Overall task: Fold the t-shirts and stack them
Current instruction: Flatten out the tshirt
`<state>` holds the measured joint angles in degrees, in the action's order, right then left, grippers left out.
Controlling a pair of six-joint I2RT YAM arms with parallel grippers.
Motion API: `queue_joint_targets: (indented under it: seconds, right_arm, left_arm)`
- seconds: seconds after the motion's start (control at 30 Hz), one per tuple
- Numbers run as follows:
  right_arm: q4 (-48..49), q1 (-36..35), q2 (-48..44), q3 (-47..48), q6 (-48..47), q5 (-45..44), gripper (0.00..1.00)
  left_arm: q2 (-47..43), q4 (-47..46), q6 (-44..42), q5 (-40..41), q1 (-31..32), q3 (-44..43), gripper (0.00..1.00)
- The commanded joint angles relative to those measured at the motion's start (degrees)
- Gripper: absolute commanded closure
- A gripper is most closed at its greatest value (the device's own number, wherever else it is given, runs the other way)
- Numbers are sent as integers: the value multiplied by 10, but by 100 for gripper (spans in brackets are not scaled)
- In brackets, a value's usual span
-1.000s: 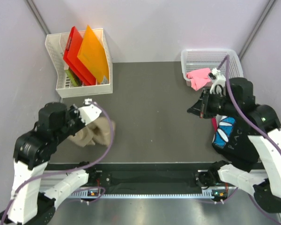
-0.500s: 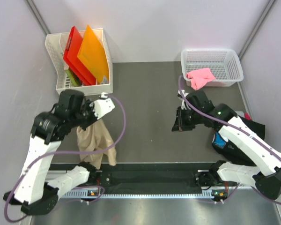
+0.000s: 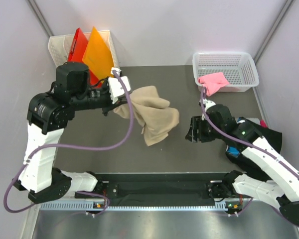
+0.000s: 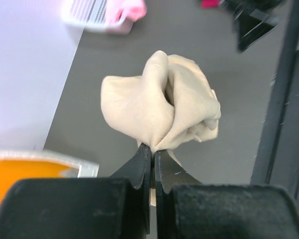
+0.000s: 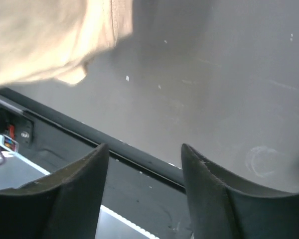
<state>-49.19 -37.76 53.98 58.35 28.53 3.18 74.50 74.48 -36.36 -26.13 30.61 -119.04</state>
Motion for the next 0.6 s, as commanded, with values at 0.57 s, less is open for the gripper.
queue_joint_targets:
  seconds: [0.57]
  right_arm:
    - [147, -153, 75, -38, 7, 2, 31]
  left_arm:
    - [-105, -95, 56, -24, 29, 227, 100]
